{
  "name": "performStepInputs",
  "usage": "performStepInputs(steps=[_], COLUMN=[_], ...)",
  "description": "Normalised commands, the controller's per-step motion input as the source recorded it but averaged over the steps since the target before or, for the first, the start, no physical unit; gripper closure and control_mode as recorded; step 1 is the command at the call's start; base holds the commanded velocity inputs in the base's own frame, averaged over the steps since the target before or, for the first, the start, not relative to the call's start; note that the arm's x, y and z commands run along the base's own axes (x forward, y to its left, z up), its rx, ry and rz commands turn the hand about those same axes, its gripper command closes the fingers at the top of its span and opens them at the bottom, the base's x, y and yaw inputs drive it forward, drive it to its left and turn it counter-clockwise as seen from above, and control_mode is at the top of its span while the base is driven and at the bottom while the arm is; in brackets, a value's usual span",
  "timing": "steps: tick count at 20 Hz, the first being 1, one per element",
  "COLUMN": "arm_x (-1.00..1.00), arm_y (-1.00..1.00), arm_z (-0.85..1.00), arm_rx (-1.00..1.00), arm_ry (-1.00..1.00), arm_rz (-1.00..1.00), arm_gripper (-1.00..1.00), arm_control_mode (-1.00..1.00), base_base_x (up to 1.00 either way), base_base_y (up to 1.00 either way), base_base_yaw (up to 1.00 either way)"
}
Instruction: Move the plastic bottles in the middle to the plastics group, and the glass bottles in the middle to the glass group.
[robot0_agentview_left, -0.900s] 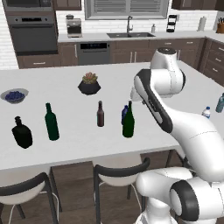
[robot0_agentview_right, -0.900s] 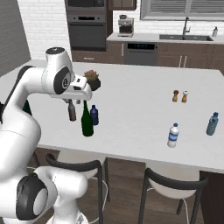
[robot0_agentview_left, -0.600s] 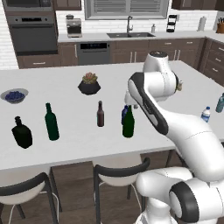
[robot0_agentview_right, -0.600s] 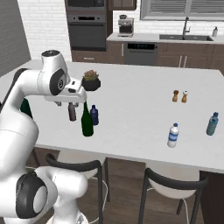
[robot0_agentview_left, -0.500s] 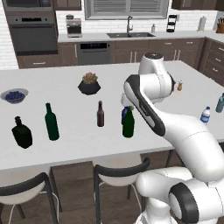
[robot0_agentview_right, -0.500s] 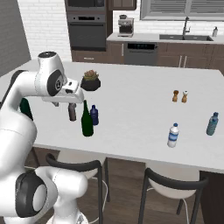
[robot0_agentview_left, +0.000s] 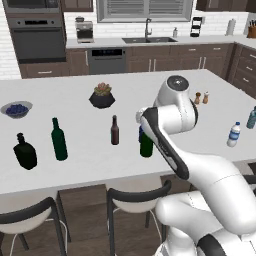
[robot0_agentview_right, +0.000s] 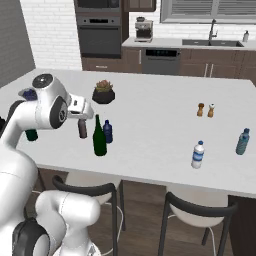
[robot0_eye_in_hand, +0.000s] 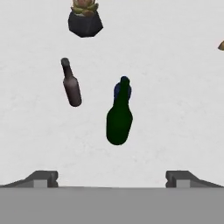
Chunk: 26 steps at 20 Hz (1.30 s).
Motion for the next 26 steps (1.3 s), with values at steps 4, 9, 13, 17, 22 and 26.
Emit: performStepInputs(steps=[4,9,13,17,22,26], arm_x=[0.16,0.07,0.23,0.57,0.59,0.42], arm_y=[-0.16,-0.18,-0.07,0.0,0.0,0.0], arm_z=[-0.06,0.0,-0.02,-0.01,-0.12,-0.3], arm_rx=[0.0,0.0,0.0,0.0,0.0,0.0], arm_ry=[-0.07,0.09,0.11,0.1,0.01,0.04], arm_rz=[-0.01,0.0,0.0,0.0,0.0,0.0], arm_gripper=[-1.0,-1.0,-1.0,-1.0,-1.0,-1.0], arm_control_mode=[-1.0,-1.0,-1.0,-1.0,-1.0,-1.0], base_base_x=[0.0,0.0,0.0,0.0,0.0,0.0], base_base_y=[0.0,0.0,0.0,0.0,0.0,0.0], base_base_yaw=[0.0,0.0,0.0,0.0,0.0,0.0])
